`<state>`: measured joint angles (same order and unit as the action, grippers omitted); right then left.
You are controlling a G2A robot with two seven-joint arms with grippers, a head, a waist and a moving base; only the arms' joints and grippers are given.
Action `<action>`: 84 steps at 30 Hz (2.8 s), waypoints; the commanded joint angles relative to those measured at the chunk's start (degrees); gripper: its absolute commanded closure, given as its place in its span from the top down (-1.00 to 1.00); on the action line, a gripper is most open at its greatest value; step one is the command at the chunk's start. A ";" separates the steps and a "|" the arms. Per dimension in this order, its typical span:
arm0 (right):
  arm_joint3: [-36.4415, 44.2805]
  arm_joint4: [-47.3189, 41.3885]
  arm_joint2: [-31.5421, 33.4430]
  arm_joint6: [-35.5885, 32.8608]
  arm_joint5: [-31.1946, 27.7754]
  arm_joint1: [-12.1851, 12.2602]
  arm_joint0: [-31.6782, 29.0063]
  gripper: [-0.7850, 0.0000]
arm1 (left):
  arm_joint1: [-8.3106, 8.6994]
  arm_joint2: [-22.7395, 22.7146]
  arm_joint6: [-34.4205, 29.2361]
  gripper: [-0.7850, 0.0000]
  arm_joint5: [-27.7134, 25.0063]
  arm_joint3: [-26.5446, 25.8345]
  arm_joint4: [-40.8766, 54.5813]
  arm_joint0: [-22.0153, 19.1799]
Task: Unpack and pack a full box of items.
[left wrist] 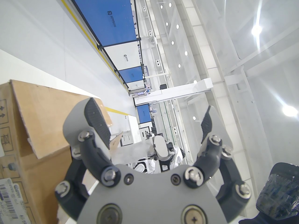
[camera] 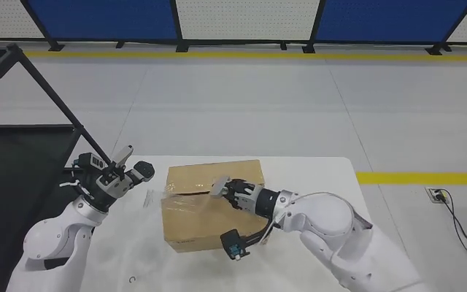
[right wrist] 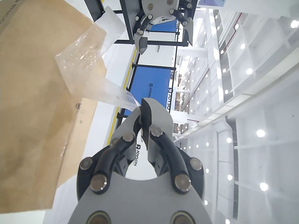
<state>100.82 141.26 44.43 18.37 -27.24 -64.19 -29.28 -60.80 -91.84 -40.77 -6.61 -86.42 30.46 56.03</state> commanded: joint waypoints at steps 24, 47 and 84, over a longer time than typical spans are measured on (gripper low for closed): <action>-1.83 -0.75 -3.77 -0.30 2.09 -4.47 6.54 -1.00 | 0.00 0.00 0.00 1.00 0.00 0.00 0.00 0.00; 7.21 4.04 1.03 0.60 1.91 -3.90 2.35 -1.00 | 0.00 0.00 0.00 1.00 0.00 0.00 0.00 0.00; 13.05 9.33 -1.41 1.45 0.83 -7.01 8.20 -1.00 | 0.00 0.00 0.00 1.00 0.00 0.00 0.00 0.00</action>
<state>113.82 150.66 43.12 19.58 -26.58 -71.10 -21.29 -60.80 -91.84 -40.77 -6.61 -86.42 30.46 56.03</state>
